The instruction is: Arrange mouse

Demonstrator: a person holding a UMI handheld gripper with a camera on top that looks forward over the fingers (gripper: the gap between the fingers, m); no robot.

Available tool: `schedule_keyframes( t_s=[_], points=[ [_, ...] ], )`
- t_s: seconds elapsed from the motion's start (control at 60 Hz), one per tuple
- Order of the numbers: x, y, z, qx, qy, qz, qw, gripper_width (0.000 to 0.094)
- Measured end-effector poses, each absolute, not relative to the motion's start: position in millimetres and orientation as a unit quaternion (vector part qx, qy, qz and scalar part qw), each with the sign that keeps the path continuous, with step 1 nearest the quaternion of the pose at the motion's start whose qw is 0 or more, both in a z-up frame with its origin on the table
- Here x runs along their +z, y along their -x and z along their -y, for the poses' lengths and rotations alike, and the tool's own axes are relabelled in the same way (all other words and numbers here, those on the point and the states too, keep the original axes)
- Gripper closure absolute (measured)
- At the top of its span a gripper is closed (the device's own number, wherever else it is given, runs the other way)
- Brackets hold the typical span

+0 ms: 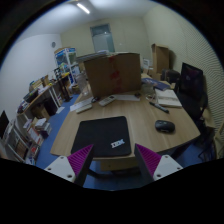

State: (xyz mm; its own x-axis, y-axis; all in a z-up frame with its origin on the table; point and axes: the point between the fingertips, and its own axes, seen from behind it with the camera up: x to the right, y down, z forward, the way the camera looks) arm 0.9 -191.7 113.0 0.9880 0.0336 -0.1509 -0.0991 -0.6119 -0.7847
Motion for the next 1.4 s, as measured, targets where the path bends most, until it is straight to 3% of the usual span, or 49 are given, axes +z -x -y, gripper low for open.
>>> schedule_keyframes(
  t_s=[0.117,0.417,0.6,0.617,0.65,0.9,0.983,1.0,1.067,1.25,1.4],
  points=[
    [108,-34,185,0.055,0.890,-0.019,0.452,0.0115],
    [33,-205,149,-0.010,0.899,-0.032,0.436,0.0108],
    [-8,-245,95,0.005,0.899,0.013,0.437,0.0109],
    [-10,-246,93,0.006,0.900,0.018,0.436,0.0042],
    [-6,-244,78,0.014,0.890,0.026,0.455,0.0102],
    [-6,-235,19,0.028,0.875,0.054,0.480,0.0106],
    [-5,-238,5,0.021,0.871,0.038,0.490,0.0148],
    [-5,-238,3,0.018,0.870,0.033,0.492,0.0111],
    [-6,-237,-3,0.010,0.870,0.016,0.493,0.0455],
    [2,-231,0,0.040,0.895,-0.042,0.443,0.0574],
    [102,-211,-10,-0.002,0.856,-0.027,0.516,0.0600]
  ],
)
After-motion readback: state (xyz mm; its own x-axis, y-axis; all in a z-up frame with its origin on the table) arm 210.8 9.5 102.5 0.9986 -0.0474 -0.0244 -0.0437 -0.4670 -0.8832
